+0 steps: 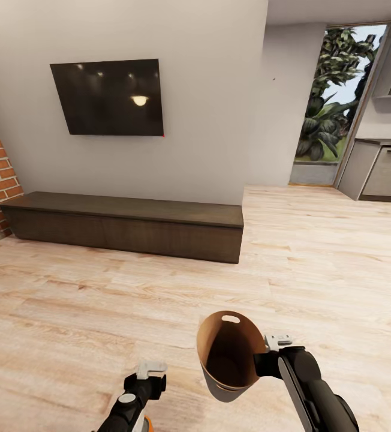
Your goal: Put the three can of soda from the living room inside the tash can in the kitchen.
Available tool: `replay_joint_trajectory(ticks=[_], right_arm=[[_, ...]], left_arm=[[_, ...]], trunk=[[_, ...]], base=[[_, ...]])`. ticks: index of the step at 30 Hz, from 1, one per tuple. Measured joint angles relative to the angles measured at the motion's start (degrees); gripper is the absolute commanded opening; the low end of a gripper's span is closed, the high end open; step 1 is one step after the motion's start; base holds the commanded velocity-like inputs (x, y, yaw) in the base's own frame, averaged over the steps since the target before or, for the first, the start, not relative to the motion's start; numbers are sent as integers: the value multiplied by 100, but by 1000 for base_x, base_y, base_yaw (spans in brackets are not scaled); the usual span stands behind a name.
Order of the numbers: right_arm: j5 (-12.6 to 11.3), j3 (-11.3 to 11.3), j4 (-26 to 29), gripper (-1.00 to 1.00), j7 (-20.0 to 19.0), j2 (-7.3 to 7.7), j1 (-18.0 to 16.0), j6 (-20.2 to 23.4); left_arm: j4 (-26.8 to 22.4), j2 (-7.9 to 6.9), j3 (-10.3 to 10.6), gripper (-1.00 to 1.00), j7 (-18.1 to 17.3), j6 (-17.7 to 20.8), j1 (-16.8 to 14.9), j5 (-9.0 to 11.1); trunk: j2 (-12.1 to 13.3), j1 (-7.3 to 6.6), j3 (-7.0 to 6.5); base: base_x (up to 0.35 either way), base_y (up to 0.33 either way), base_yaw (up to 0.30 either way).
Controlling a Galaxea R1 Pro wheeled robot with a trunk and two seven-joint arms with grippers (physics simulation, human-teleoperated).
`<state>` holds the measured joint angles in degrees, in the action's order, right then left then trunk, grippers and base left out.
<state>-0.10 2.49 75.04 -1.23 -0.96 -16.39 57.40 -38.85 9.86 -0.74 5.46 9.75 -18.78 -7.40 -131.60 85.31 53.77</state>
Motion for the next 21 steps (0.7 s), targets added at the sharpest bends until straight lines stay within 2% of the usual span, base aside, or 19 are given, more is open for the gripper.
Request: replay_joint_trajectory(ticks=[8,10,11,13,15,21], right_arm=[[2,3,0,-100,0,0,1,0],[8,3,0,-100,0,0,3,0],[6,3,0,-100,2,3,4,0],[26,3,0,-100,6,5,1,0],[59,2,0,-100,8,3,1,0],[42,2,0,-100,9,8,-1,0]], left_arm=[[48,-53,-18,100,16,-14,-33,-50],[58,-161,-26,100,18,-20,-36,-48],[71,-279,-51,100,17,-62,-38,-20],[106,-369,-67,100,15,-272,-38,22],[223,-400,-79,100,16,-525,-38,32],[300,-412,-88,100,12,-658,-38,36]], trunk=[[0,0,0],[0,0,0],[0,0,0],[0,0,0],[0,0,0],[0,0,5]], base=[[0,0,0],[0,0,0],[0,0,0],[0,0,0],[0,0,0],[0,0,0]])
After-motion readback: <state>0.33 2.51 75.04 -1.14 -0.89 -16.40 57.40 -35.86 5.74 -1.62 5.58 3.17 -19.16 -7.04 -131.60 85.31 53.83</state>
